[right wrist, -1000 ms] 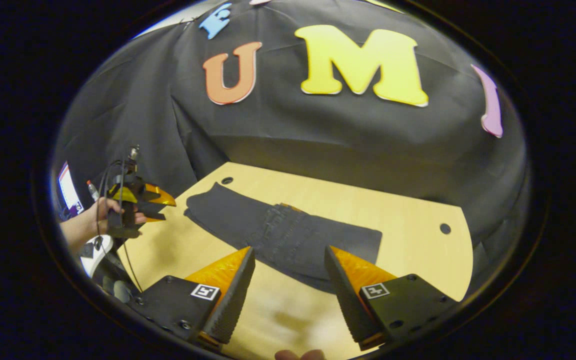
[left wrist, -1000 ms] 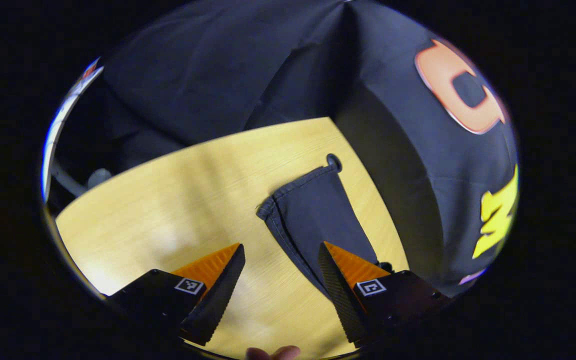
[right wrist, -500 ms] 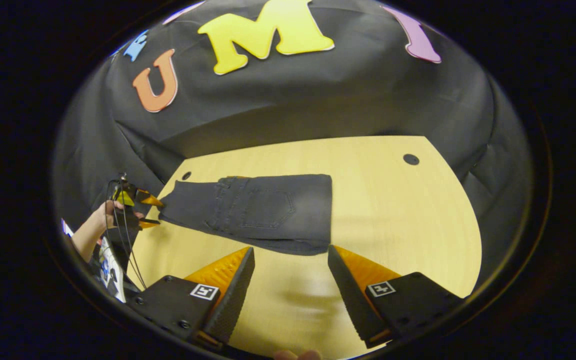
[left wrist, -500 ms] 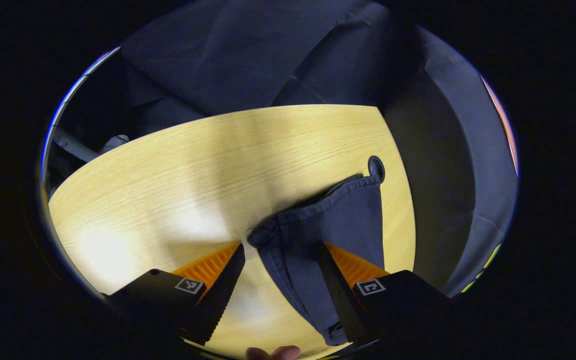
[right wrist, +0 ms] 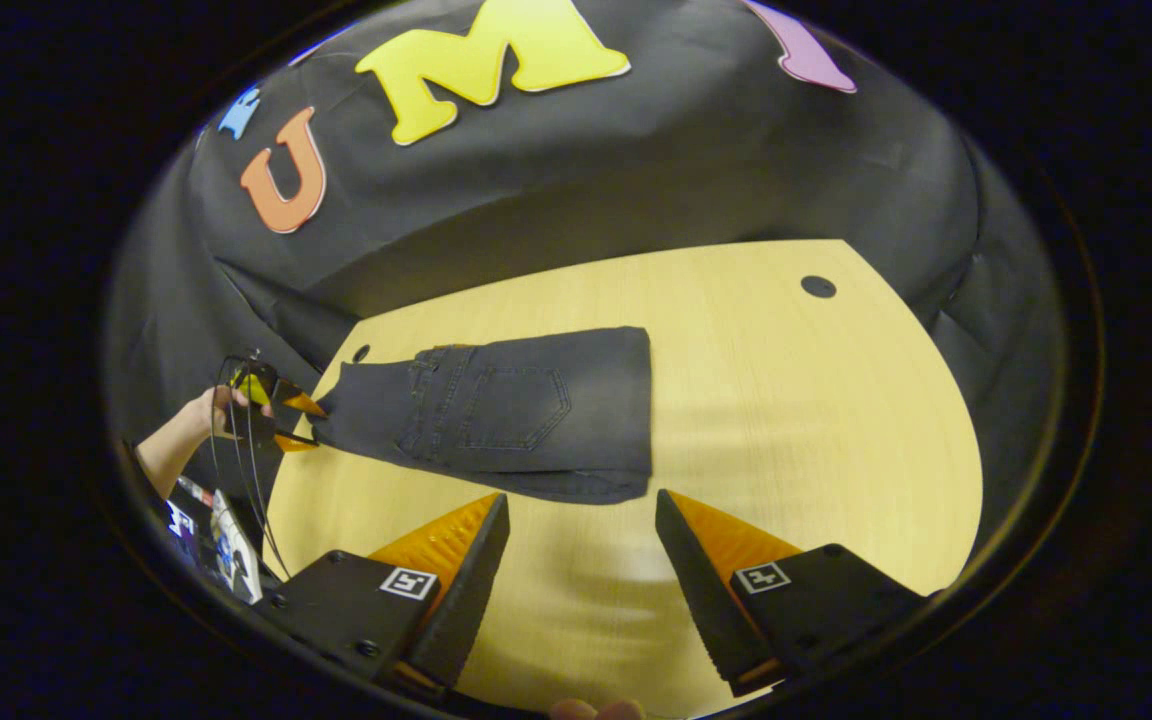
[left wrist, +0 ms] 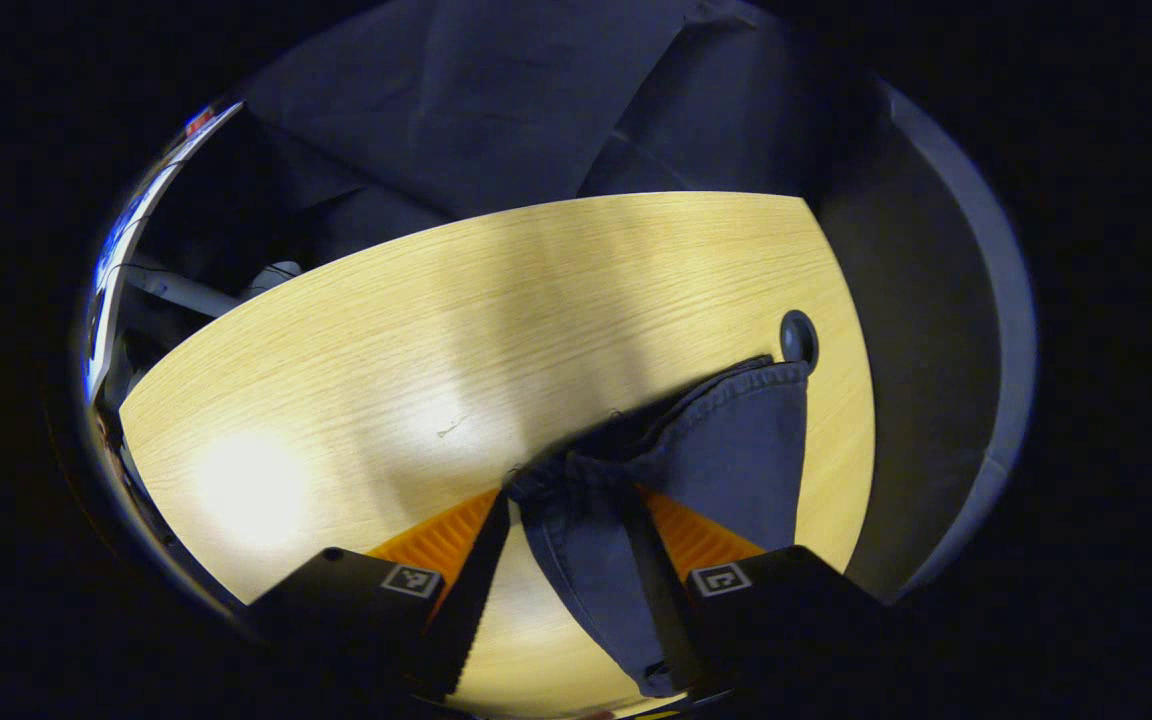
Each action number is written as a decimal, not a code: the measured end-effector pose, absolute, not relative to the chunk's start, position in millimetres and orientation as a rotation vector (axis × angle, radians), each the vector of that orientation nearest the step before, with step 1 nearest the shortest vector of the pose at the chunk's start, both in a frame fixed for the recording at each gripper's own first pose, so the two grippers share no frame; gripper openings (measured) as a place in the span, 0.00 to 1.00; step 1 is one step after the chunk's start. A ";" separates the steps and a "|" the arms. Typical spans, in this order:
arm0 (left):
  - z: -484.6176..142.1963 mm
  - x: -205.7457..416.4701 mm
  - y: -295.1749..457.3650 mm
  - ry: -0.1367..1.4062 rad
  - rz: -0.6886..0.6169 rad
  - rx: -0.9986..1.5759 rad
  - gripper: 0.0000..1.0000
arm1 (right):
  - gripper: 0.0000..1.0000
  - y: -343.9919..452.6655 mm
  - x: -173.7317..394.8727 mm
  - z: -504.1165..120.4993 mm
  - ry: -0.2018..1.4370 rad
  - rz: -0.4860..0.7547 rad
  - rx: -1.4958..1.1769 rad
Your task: Grasp the waist and the cuffs of the jeans and fold them to make the two legs overlap; first hold the waist and fold one-third of the jeans toward the cuffs, then hold the cuffs and fold the remaining one-third in the same direction to finish folding.
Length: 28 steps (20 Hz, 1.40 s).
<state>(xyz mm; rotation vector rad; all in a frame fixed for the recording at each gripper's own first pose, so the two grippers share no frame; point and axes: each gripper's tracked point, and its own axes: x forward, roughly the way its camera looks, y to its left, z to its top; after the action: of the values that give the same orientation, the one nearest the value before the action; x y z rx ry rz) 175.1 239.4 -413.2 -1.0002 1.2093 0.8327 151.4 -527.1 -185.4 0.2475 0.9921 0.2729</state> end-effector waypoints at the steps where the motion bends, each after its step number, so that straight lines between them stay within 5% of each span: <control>1: -413.0 178.1 237.7 1.202 0.830 -0.999 0.70 | 0.92 -529.1 150.4 -188.4 1.000 0.262 0.259; 5: -419.4 197.2 225.1 1.088 0.815 -1.116 0.23 | 0.85 -538.3 139.2 -187.9 1.000 0.238 0.277; 8: -404.9 205.6 221.5 0.992 0.760 -1.111 0.11 | 0.92 -548.9 130.6 -174.5 0.963 0.230 0.261; 11: -372.5 212.0 209.8 0.923 0.675 -1.066 0.07 | 0.85 -555.0 125.4 -156.5 0.913 0.216 0.248; 12: -356.9 212.7 205.8 0.899 0.637 -1.035 0.06 | 0.92 -557.8 120.9 -149.9 0.894 0.213 0.246; 15: -291.9 225.9 168.7 0.835 0.472 -0.913 0.06 | 0.90 -559.6 112.0 -120.1 0.815 0.202 0.263; 16: -268.7 231.2 152.6 0.806 0.417 -0.861 0.06 | 0.98 -562.8 109.4 -115.4 0.794 0.189 0.253; 21: -168.3 257.3 53.4 0.640 0.159 -0.574 0.06 | 0.98 -578.9 82.0 -79.2 0.711 0.147 0.216; 28: -171.3 280.8 -118.7 0.616 -0.122 -0.356 0.05 | 0.98 -632.7 38.0 -73.9 0.690 0.012 0.192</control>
<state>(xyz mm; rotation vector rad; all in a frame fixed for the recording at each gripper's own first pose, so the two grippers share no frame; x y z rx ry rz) 280.8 -118.7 -171.3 -0.3560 0.6157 -0.1220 38.0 -632.7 -73.9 0.1922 0.6898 0.0119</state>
